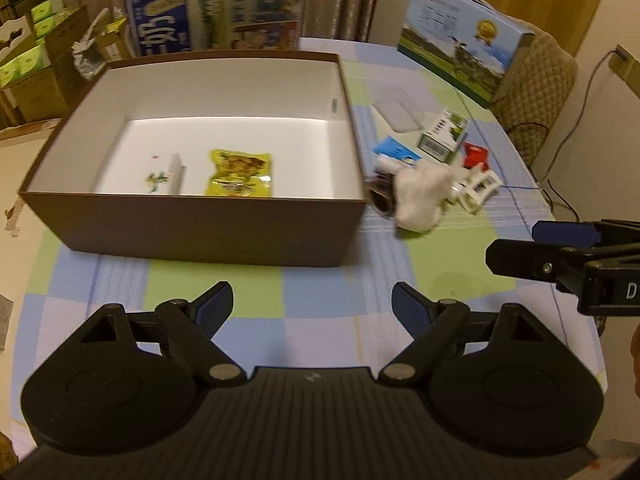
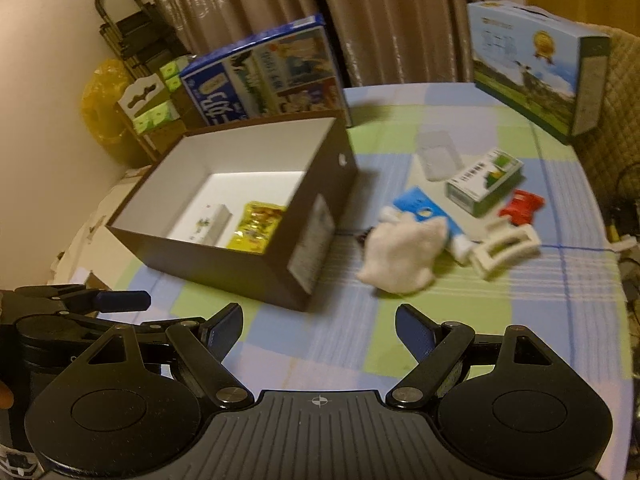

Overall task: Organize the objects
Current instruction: 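Withdraw both tools from the brown box back over the table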

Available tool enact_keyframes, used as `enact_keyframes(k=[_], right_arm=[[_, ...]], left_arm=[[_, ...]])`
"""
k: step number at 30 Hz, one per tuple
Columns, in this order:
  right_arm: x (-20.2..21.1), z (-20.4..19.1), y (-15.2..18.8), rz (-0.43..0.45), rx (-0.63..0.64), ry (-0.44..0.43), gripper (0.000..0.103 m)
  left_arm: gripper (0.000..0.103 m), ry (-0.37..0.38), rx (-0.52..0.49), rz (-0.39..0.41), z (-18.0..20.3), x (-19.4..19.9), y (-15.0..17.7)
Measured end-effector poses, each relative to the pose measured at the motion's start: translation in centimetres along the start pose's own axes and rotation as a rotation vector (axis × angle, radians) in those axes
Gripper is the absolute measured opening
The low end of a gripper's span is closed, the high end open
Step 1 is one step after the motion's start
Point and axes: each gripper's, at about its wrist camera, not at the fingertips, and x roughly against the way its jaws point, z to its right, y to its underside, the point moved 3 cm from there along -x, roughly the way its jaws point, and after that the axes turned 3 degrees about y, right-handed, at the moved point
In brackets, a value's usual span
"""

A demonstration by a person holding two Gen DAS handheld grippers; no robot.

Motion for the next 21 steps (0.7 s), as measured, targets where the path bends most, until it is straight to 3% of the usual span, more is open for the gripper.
enact_keyframes(k=[21], right_arm=[[2.5,8.2,1.4,-0.019,-0.062,0.042,0.081]], left_arm=[[0.086,0.007,-0.039,-0.043,6.8,-2.6,-0.1]])
